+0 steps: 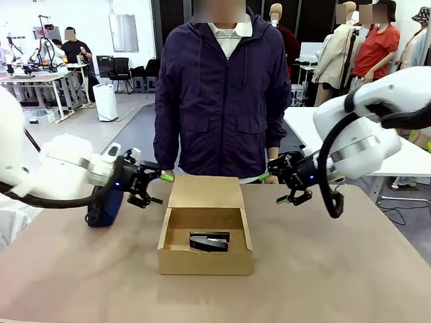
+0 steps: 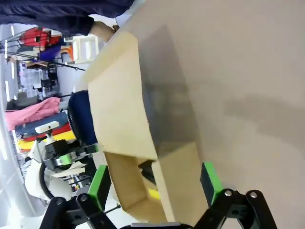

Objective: Pack the items into the box.
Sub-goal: Close the Mailer Box.

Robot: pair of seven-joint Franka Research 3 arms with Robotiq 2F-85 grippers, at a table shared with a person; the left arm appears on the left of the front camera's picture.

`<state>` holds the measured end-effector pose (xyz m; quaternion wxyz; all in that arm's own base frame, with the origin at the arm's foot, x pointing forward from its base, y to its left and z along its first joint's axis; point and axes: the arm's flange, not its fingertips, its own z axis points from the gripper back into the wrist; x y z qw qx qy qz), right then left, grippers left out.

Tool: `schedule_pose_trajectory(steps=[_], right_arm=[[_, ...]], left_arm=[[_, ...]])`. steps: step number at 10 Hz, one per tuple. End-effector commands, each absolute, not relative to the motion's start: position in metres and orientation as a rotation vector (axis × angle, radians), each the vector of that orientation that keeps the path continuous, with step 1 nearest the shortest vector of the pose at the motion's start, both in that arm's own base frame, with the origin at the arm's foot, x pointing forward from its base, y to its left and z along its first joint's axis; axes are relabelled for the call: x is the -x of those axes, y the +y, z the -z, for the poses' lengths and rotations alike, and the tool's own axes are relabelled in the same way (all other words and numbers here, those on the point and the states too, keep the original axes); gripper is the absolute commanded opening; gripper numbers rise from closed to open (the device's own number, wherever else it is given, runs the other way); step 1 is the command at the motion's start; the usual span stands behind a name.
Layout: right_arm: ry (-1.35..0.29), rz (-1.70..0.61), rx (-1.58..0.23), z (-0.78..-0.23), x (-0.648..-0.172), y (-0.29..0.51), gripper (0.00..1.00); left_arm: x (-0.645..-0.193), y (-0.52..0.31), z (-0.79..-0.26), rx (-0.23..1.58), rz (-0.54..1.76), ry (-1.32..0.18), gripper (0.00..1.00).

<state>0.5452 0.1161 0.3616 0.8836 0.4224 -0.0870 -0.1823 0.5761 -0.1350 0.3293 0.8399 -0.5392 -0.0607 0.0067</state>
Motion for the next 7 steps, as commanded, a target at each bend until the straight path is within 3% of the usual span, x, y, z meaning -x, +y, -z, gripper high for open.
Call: schedule_pose_trajectory(steps=[1, 3, 4, 5, 7], right_arm=[[-0.271, 0.337, -1.002, -0.333, -0.571, 0.132, 1.0], [-0.343, 0.348, -1.079, -0.312, -0.581, 0.143, 1.0], [-0.242, 0.282, -1.119, -0.31, -0.577, 0.143, 1.0], [-0.278, 0.367, -1.012, -0.326, -0.58, 0.136, 1.0], [-0.278, 0.367, -1.012, -0.326, -0.58, 0.136, 1.0]], left_arm=[[-0.601, -0.137, -0.301, 1.117, -0.041, -0.166, 1.0], [-0.612, -0.139, -0.284, 1.117, -0.099, -0.238, 1.0], [-0.615, -0.138, -0.282, 1.111, -0.153, -0.283, 1.0], [-0.608, -0.139, -0.282, 1.097, -0.075, -0.167, 1.0], [-0.608, -0.139, -0.282, 1.097, -0.075, -0.167, 1.0]])
